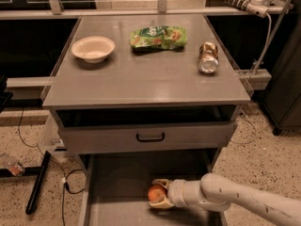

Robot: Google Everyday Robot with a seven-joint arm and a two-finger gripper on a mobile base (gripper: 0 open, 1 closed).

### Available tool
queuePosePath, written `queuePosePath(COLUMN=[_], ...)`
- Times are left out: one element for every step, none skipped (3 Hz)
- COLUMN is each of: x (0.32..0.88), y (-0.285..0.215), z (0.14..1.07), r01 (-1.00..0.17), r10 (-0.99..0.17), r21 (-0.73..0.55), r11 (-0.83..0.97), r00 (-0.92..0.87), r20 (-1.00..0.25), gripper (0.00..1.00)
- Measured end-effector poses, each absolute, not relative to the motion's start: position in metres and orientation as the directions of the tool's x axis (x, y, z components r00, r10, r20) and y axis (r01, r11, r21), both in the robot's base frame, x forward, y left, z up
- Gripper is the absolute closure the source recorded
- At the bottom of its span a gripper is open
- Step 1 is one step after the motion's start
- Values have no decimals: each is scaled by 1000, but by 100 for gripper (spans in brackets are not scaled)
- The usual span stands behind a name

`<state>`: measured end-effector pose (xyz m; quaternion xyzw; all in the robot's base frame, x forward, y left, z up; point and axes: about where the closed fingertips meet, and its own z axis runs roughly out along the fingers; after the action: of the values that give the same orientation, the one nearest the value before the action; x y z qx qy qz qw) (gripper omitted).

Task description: Pick orange from middle drawer and place on counter

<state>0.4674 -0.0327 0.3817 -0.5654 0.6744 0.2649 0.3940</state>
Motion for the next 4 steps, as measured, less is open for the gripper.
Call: queuePosePath(x=[467, 467, 473, 479], y=[-32, -40, -60, -97], z=[382, 405, 456, 519], r01=[-972, -973, -969, -955], r10=[-554, -571, -577, -599], r21=[-87, -109, -153, -196], r11=[220, 203, 194, 223], r00=[-51, -27, 13, 24], r20=[-831, -821, -817, -800], gripper=[100, 100, 100, 100])
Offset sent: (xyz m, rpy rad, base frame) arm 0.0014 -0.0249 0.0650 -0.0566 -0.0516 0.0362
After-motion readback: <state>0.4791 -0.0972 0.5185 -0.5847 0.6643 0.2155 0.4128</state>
